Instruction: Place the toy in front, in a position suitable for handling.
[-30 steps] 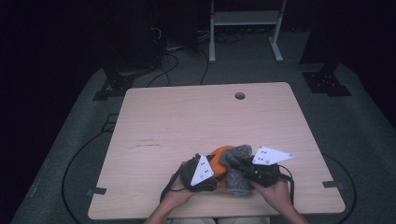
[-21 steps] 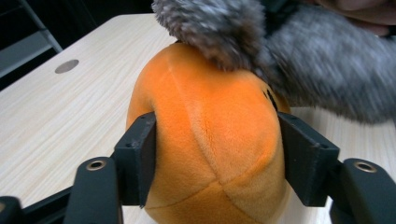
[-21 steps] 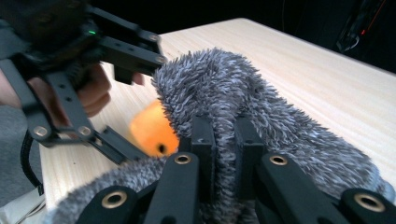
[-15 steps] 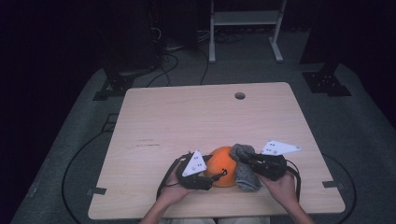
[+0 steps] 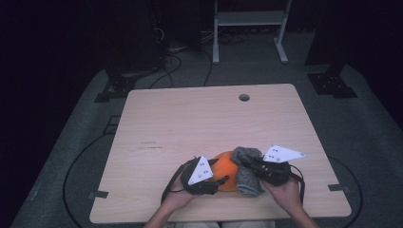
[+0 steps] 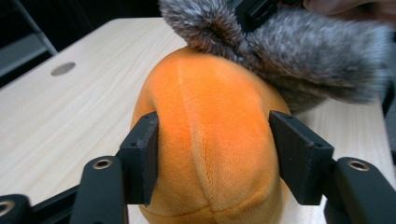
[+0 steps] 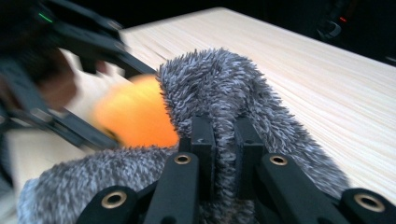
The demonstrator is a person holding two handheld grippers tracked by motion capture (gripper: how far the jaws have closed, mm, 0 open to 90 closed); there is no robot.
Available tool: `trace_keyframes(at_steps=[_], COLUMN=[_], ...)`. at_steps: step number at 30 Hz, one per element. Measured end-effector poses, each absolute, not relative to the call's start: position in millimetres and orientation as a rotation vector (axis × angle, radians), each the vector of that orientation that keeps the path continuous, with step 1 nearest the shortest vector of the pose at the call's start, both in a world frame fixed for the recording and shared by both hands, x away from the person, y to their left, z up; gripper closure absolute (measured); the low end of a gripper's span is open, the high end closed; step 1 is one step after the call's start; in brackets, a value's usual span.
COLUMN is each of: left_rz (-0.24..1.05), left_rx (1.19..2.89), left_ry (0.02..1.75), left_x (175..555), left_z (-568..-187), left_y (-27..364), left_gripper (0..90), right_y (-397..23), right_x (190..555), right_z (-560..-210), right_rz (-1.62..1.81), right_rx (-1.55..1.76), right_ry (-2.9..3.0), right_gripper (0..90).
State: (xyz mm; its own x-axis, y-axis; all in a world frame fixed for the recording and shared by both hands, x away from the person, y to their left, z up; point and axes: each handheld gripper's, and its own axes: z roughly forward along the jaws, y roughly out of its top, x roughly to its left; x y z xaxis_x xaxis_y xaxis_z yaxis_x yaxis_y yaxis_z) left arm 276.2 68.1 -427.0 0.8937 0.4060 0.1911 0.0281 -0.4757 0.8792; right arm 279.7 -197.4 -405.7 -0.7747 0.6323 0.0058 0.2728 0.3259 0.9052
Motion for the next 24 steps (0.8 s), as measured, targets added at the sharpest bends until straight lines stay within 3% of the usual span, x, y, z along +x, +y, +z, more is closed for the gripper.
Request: trace_keyframes(at_steps=[2, 3, 4, 5, 9, 14, 24], left_rz=[0.425, 0.397, 0.355, 0.342, 0.387, 0.365, 0.337], left_rx=[2.026, 2.022, 2.007, 1.995, 2.003, 2.019, 2.038], left_ry=[0.349, 0.393, 0.449, 0.478, 0.494, 0.503, 0.509], left_x=[277, 279, 282, 284, 287, 296, 299], left_z=[-427, -425, -424, -423, -427, -431, -436], left_y=[69, 68, 68, 68, 76, 83, 95], left_gripper=[27.2, 27.2, 16.3, 16.0, 35.8, 38.6, 38.8], right_y=[-200, -200, -190, -186, -186, -209, -214], right_x=[281, 281, 275, 273, 275, 292, 294], right_z=[-407, -408, -405, -405, -412, -424, -429], right_rz=[1.424, 1.447, 1.45, 1.454, 1.478, 1.456, 1.428], right_rx=[0.818, 0.836, 0.775, 0.751, 0.737, 0.918, 1.004], right_ry=[2.253, 2.255, 2.262, 2.27, 2.282, 2.272, 2.304], right_gripper=[81.2, 81.2, 81.2, 81.1, 80.9, 81.0, 81.0])
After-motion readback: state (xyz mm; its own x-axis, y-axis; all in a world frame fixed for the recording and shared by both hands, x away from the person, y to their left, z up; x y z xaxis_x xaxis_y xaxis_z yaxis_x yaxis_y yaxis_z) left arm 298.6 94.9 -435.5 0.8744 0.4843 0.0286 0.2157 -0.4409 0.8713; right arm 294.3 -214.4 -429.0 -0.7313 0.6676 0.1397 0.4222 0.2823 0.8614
